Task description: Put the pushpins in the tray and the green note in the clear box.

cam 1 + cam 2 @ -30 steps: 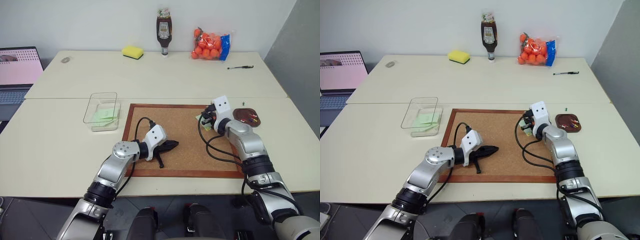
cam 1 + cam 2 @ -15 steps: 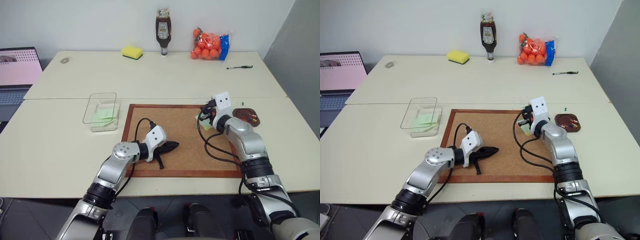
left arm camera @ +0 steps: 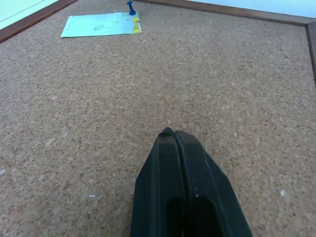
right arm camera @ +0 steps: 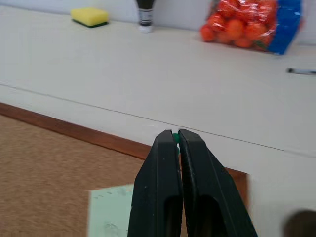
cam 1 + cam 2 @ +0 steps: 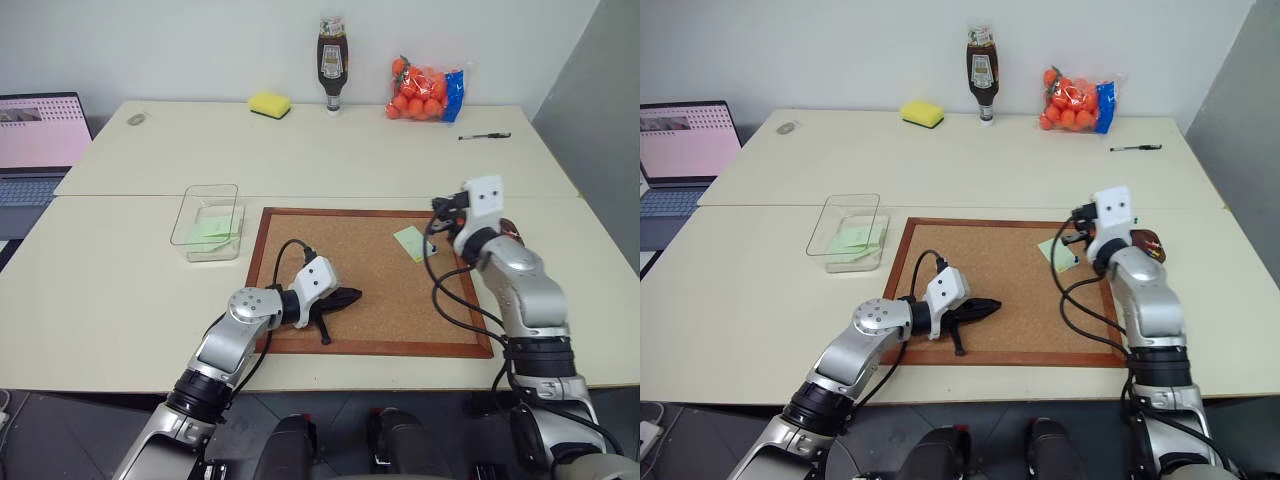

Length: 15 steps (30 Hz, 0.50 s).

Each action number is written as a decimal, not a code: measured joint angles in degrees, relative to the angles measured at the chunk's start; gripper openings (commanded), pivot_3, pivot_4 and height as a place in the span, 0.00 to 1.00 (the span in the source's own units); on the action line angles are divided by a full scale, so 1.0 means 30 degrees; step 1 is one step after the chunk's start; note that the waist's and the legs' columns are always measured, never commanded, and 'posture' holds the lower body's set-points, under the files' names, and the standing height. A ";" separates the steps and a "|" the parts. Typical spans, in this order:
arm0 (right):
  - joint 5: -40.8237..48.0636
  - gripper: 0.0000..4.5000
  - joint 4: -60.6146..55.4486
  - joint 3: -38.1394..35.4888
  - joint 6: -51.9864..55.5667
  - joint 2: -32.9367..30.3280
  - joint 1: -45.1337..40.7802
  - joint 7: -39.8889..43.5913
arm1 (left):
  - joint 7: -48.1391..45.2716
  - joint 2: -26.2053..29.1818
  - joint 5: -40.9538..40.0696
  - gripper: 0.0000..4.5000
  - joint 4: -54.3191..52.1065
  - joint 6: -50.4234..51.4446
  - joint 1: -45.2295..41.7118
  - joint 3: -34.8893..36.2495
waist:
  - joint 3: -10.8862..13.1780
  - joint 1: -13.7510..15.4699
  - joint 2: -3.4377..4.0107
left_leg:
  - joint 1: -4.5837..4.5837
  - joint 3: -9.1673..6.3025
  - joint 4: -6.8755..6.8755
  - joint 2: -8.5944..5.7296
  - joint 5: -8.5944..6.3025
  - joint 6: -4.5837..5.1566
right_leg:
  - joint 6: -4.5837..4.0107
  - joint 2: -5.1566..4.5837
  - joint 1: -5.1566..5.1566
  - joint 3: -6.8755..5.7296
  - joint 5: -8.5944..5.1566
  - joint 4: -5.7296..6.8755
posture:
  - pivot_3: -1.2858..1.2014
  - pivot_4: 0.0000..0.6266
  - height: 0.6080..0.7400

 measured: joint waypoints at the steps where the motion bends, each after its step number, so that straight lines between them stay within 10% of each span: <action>1: 0.0004 0.01 -0.0119 -0.0386 0.0254 -0.0296 0.0389 -0.0070 | -0.0004 0.0019 0.0000 0.00 -0.0001 -0.0007 0.0020 -0.0010 | 0.0000 -0.0007 0.0001 | 0.0002 0.0004 0.0001 0.0000 0.0000 0.0000 | 0.0000 0.0000 0.0000 0.0003 0.0000 0.0002 | 0.52 0.24 1.00; 15: -0.0226 0.01 0.4179 -0.1144 -0.0384 -0.1511 -0.0056 -0.0518 | -0.0331 0.0028 0.0211 0.00 0.0137 -0.0038 -0.0151 -0.0063 | -0.0020 -0.0070 0.0036 | 0.0040 0.0065 0.0003 -0.0016 0.0000 0.0004 | 0.0020 0.0034 0.0019 0.0048 0.0012 -0.0003 | 0.52 0.24 1.00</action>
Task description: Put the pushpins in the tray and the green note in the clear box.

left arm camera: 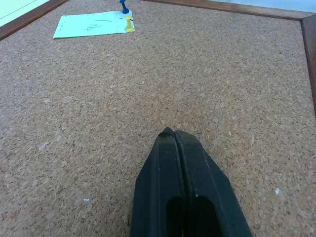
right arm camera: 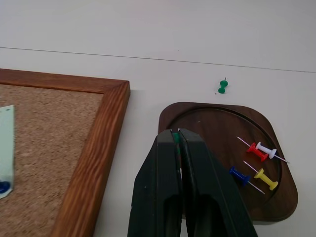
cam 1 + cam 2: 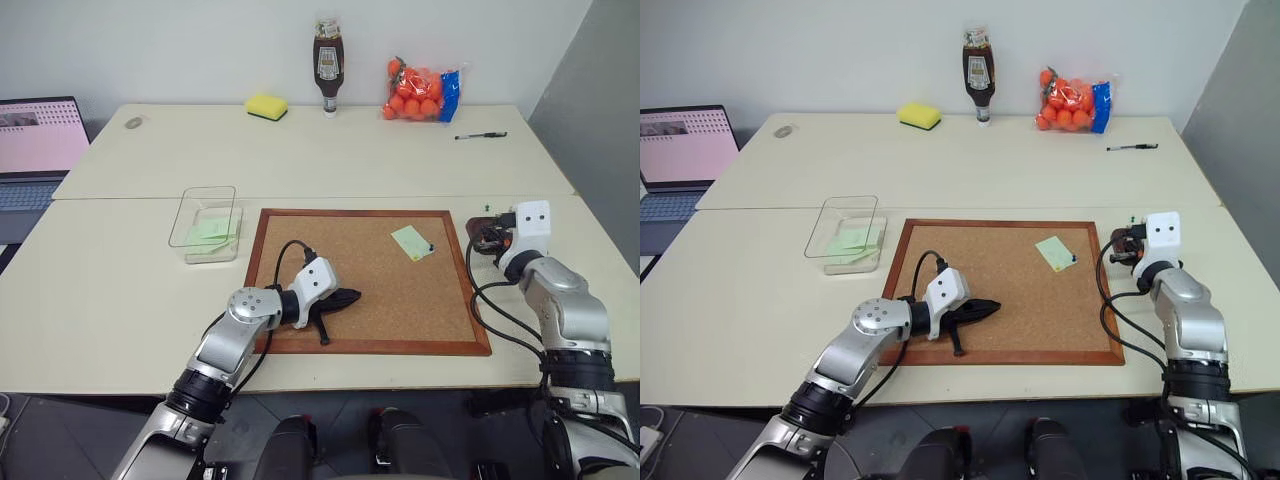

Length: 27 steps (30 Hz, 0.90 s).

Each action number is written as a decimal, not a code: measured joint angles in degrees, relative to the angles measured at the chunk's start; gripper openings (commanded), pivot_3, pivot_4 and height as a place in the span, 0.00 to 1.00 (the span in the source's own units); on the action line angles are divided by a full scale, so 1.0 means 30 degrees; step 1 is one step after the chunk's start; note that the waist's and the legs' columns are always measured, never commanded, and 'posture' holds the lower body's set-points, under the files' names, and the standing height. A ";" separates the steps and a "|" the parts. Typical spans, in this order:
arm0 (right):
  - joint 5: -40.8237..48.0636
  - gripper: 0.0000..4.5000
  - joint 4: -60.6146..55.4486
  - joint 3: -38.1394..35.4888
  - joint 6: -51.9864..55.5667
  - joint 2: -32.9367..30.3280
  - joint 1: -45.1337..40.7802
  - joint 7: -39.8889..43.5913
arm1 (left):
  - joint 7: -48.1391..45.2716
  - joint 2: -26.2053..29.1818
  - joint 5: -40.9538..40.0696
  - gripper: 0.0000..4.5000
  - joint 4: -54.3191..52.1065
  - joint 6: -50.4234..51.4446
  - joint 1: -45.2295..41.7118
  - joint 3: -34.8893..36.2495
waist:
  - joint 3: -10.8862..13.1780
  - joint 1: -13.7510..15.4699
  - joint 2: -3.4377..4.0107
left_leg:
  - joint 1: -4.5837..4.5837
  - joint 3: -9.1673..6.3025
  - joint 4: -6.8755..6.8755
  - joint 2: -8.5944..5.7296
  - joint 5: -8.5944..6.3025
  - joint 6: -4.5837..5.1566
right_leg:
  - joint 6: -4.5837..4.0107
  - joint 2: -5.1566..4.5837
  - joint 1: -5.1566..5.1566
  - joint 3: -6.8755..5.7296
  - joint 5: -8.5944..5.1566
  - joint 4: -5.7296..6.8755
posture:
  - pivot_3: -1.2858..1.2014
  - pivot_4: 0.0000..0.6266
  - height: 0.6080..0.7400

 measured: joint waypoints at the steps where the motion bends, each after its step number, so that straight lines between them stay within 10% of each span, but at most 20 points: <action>1: -0.0018 0.06 0.0413 0.0013 -0.0236 0.0000 -0.0196 0.0000 | -0.0012 -0.0006 0.0000 0.00 0.0000 0.0000 -0.0008 0.0003 | 0.0000 0.0001 0.0000 | -0.0004 0.0001 0.0000 0.0001 -0.0001 0.0001 | 0.0001 0.0000 -0.0002 0.0002 -0.0001 -0.0002 | 0.52 0.24 1.00; 15: -0.0616 0.67 0.2726 0.0132 -0.1827 -0.0469 -0.1315 -0.0390 | -0.0012 0.0014 0.0010 0.00 -0.0113 0.0072 0.0064 0.0027 | -0.0001 -0.0004 0.0002 | -0.0004 -0.0001 -0.0003 0.0011 -0.0001 0.0002 | 0.0001 -0.0001 -0.0007 0.0003 0.0000 0.0003 | 0.52 0.24 1.00; 27: 0.1061 0.67 -0.4804 0.1897 0.0111 -0.0342 0.2861 0.2592 | -0.0044 0.0053 0.0019 0.00 -0.0173 0.0048 0.0166 0.0030 | -0.0004 0.0015 0.0007 | -0.0002 -0.0024 0.0001 0.0024 -0.0003 0.0004 | 0.0005 -0.0011 -0.0005 -0.0013 -0.0002 0.0000 | 0.52 0.24 1.00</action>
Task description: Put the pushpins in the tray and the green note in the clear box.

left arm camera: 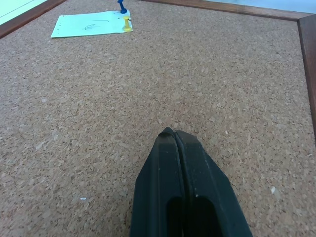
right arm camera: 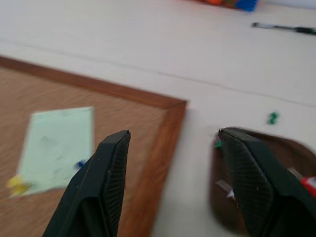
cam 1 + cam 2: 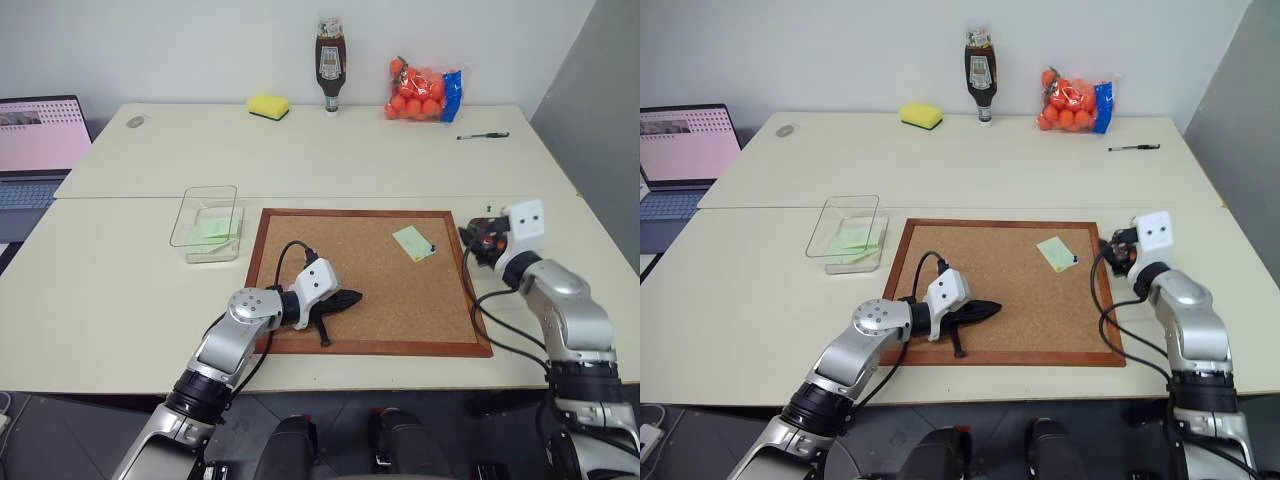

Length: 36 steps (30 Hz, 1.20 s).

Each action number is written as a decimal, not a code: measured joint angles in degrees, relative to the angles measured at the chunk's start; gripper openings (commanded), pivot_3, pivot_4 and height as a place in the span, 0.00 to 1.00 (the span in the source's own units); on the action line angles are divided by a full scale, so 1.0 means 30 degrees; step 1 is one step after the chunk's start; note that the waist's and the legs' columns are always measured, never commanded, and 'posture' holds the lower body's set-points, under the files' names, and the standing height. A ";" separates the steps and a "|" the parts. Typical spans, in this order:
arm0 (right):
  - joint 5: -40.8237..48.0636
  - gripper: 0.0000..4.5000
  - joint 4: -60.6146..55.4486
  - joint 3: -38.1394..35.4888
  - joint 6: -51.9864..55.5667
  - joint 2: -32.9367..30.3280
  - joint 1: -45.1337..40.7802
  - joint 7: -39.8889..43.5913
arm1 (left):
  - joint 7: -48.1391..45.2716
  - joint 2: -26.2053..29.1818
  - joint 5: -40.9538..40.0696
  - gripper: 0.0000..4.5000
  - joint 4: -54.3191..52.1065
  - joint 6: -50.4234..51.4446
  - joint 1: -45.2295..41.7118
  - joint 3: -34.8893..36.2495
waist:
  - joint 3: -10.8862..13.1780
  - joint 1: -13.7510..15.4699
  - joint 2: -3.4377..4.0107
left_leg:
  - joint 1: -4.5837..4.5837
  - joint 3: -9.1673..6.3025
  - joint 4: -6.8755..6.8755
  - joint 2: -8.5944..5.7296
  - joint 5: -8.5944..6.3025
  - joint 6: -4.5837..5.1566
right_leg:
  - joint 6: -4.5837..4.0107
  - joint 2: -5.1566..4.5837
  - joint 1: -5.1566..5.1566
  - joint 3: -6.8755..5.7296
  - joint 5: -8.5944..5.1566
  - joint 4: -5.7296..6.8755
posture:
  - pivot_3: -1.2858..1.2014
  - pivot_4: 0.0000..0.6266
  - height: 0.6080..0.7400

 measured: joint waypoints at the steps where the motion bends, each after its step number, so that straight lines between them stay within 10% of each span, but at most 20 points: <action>1: -0.0002 0.67 -0.0181 0.0146 0.0119 0.0095 0.0119 0.0000 | 0.0000 0.0000 0.0004 0.00 0.0000 0.0000 -0.0007 0.0001 | 0.0000 -0.0003 0.0001 | 0.0001 0.0005 -0.0001 -0.0002 0.0000 0.0000 | 0.0003 0.0000 -0.0001 0.0004 0.0002 0.0000 | 0.52 0.24 1.00; 15: -0.0492 0.67 0.0780 0.1473 0.0245 0.1686 -0.0449 -0.0855 | -0.0127 0.0006 0.0018 0.00 0.0070 -0.0053 -0.0108 -0.0019 | 0.0000 -0.0004 0.0000 | -0.0007 0.0001 -0.0002 -0.0011 0.0000 0.0000 | 0.0004 0.0002 -0.0003 -0.0004 0.0002 -0.0009 | 0.52 0.24 1.00; 30: -0.1088 0.02 0.1909 0.1673 -0.0434 0.1907 -0.0952 -0.0937 | -0.0150 0.0011 0.0033 0.00 0.0070 -0.0065 -0.0109 -0.0022 | 0.0000 -0.0006 0.0001 | -0.0008 0.0000 -0.0002 -0.0009 0.0000 -0.0001 | 0.0004 0.0001 -0.0003 -0.0003 0.0002 -0.0007 | 0.52 0.24 1.00; 36: -0.1266 0.01 0.1268 0.1687 -0.0435 0.1925 -0.0539 -0.1028 | -0.0376 0.0030 0.0034 0.00 0.0048 -0.0075 -0.0103 -0.0035 | 0.0000 -0.0005 0.0001 | -0.0014 -0.0004 -0.0009 -0.0008 0.0000 0.0000 | 0.0004 0.0001 -0.0007 -0.0005 0.0001 -0.0012 | 0.52 0.24 1.00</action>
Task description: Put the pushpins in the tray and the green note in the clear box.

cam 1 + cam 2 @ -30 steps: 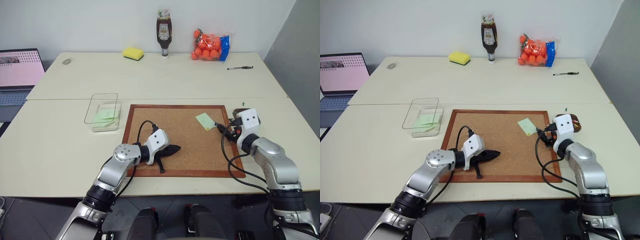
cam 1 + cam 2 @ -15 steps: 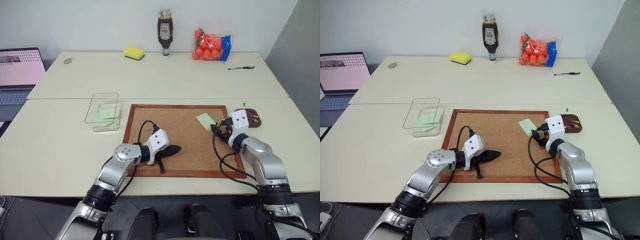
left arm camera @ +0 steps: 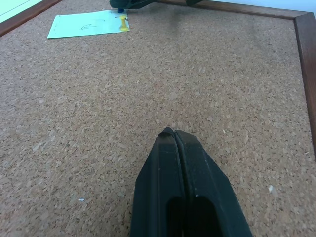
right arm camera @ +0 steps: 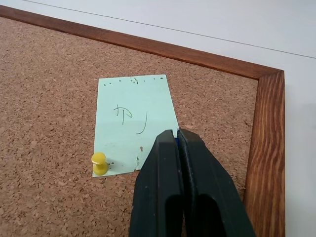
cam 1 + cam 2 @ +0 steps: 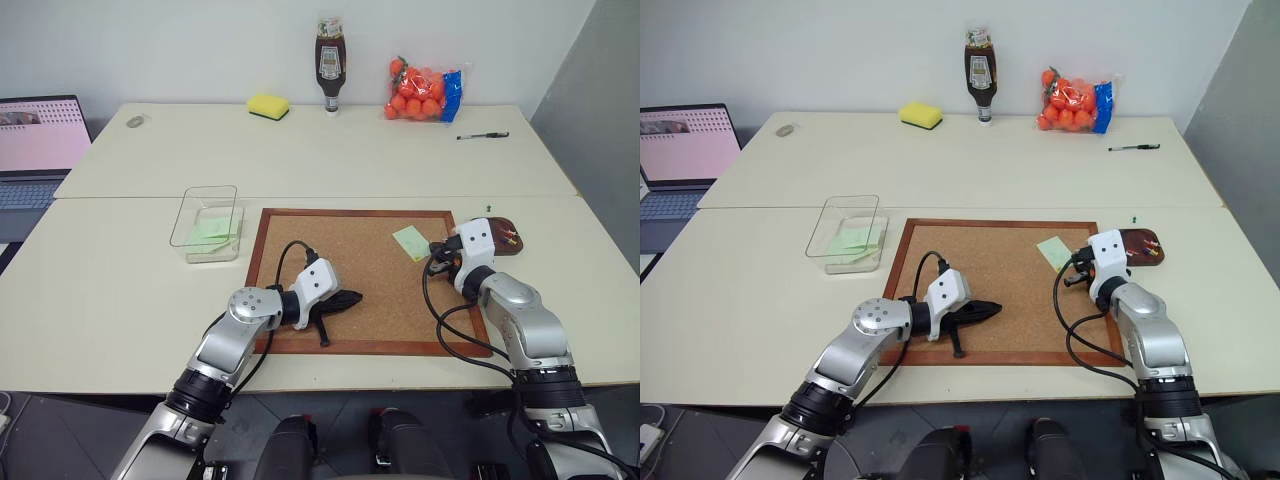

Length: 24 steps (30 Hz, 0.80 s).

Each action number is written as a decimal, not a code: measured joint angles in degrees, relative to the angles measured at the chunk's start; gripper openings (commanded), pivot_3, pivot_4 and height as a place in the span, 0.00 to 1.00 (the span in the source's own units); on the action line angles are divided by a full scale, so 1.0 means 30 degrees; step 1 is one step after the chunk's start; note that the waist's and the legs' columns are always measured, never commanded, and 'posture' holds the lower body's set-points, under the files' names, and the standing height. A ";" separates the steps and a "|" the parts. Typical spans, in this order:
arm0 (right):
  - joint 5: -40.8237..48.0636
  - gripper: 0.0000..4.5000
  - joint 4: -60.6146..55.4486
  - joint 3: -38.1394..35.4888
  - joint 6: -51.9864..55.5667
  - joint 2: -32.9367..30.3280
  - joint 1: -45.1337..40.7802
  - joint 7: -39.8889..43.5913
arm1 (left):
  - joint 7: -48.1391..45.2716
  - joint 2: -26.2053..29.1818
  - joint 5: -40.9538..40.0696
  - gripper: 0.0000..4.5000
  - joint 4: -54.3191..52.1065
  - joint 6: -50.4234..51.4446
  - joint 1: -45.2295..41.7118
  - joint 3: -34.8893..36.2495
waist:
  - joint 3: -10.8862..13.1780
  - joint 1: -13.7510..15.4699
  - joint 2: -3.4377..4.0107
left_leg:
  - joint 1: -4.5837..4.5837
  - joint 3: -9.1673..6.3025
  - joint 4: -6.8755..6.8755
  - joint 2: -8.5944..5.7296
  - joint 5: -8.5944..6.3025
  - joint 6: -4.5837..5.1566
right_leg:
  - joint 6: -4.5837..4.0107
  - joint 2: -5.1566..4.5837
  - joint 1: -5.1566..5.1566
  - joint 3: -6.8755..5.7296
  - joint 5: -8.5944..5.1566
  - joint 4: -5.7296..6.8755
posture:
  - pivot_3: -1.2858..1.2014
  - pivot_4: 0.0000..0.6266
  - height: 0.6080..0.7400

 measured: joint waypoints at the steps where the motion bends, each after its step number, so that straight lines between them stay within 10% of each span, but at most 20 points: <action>1: 0.0002 0.01 -0.0144 -0.0022 -0.0003 0.0067 0.0120 -0.0086 | -0.0038 0.0011 0.0000 0.00 -0.0005 0.0000 0.0002 -0.0008 | 0.0000 0.0001 0.0000 | 0.0000 0.0002 0.0000 0.0001 0.0000 0.0000 | 0.0000 -0.0001 -0.0001 0.0001 0.0000 0.0000 | 0.52 0.24 1.00; 24: 0.0288 0.01 -0.2678 -0.0767 -0.0661 0.1264 0.0800 -0.1049 | -0.0058 0.0074 0.0024 0.00 -0.0149 0.0073 0.0102 -0.0092 | 0.0000 -0.0009 0.0000 | 0.0002 -0.0008 0.0002 0.0003 0.0000 0.0000 | -0.0002 -0.0005 -0.0001 -0.0005 -0.0001 -0.0001 | 0.52 0.24 1.00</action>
